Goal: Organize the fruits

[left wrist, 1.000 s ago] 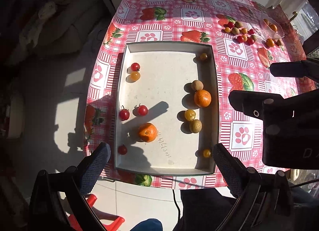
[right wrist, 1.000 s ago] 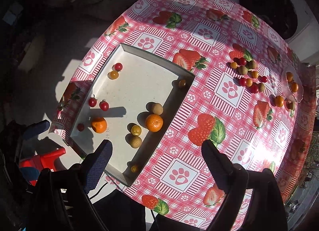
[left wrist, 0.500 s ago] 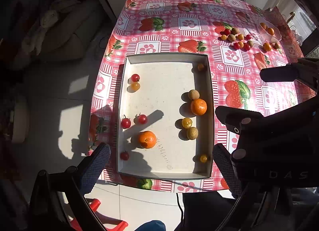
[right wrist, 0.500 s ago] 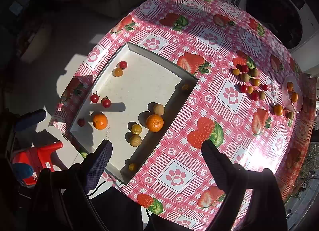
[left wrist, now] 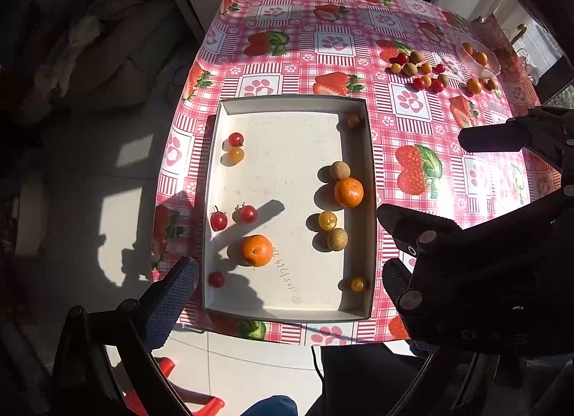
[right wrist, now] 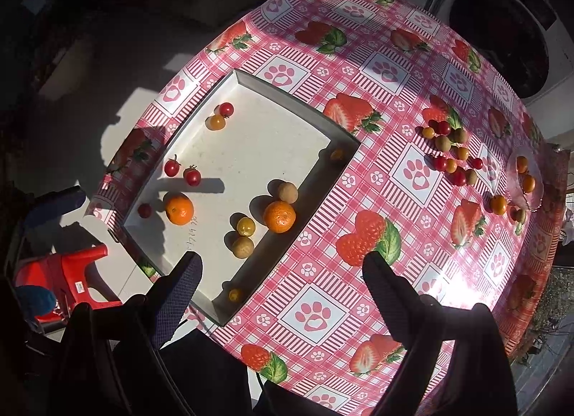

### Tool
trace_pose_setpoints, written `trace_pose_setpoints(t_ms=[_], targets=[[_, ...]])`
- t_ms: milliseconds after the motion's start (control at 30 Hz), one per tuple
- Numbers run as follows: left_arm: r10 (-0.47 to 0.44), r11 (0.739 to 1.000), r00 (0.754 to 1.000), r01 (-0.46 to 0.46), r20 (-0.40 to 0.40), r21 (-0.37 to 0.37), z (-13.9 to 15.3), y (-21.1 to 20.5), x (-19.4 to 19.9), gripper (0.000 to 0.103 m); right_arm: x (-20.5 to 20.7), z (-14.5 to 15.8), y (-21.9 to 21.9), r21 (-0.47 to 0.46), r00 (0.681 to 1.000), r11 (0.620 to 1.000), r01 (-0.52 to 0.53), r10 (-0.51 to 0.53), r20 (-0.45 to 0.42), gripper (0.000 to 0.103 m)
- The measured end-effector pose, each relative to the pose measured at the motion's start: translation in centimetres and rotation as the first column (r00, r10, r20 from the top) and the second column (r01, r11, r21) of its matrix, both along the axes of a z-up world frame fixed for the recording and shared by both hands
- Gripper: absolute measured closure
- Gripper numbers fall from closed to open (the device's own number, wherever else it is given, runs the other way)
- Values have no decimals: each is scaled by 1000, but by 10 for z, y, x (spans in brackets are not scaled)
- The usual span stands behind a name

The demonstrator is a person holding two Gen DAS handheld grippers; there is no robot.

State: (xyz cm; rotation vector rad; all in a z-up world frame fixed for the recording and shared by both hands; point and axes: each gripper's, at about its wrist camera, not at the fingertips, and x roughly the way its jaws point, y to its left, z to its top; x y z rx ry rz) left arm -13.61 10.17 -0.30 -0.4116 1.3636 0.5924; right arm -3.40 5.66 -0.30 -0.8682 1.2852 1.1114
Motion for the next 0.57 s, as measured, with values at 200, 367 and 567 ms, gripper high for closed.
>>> trace_pose_setpoints(t_ms=[200,367,567], targets=[[-8,1000,1000,8,-6,-4,-1,0,2,0,2,0,-2,2,1000,1000,0,0,-3,10],[1,999,1000,-1,-1,-40,-5,1,-1,0,3,-2,-2,-7,1000,1000,14,-14,-14,10],[31,998,998,-28,45,-63,-1,7,-5,0,0,-1,1,-1,1000,1000,21,-21,-19,10]])
